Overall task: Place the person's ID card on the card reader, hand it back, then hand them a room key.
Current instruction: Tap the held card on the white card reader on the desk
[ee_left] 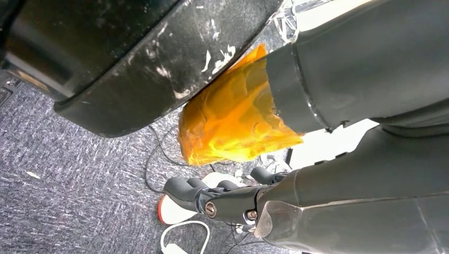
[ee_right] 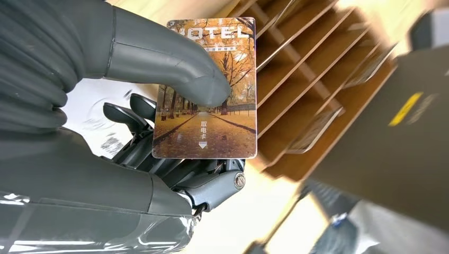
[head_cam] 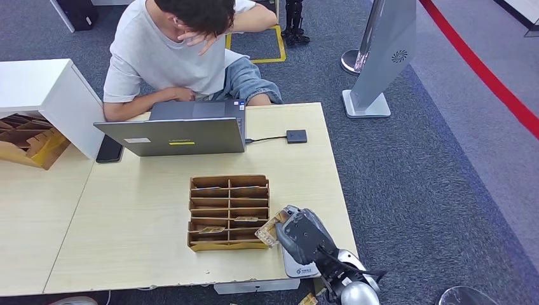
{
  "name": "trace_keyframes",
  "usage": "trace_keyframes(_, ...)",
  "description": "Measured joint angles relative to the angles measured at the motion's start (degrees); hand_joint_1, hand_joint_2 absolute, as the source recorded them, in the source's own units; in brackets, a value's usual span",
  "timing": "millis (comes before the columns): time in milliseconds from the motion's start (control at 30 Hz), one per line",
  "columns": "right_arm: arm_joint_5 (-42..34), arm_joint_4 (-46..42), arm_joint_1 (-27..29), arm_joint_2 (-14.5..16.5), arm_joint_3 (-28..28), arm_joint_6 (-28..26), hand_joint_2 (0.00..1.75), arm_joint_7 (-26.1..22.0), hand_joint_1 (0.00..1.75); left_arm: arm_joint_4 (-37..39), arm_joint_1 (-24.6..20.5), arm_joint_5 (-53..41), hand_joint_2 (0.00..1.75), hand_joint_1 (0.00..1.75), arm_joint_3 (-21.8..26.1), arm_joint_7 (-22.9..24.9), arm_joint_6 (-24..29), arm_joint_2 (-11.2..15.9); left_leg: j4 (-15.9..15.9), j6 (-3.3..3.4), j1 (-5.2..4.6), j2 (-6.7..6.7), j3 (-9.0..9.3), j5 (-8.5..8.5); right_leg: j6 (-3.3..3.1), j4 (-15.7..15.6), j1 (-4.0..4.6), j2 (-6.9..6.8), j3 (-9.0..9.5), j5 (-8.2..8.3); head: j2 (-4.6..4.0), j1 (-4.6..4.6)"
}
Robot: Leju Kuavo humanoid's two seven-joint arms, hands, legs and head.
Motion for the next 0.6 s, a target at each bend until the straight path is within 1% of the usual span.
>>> trace_keyframes(300,0.4,2.0,0.9,0.5,-3.2,0.0,1.75,0.4,1.75,0.0,0.0,0.0,0.0,0.0,0.0,0.0,0.1,0.0,0.0,0.0,0.0,0.0,0.0,0.0,0.0,0.0,0.0,0.01,0.0,0.0,0.0,0.0)
trace_keyframes(600,0.5,2.5,1.1,0.9,-4.1,0.1,1.75,0.5,1.75,0.0,0.0,0.0,0.0,0.0,0.0,0.0,0.1,0.0,0.0,0.0,0.0,0.01,0.0,0.0,0.0,0.0,0.0,0.01,0.0,0.0,0.0,0.0)
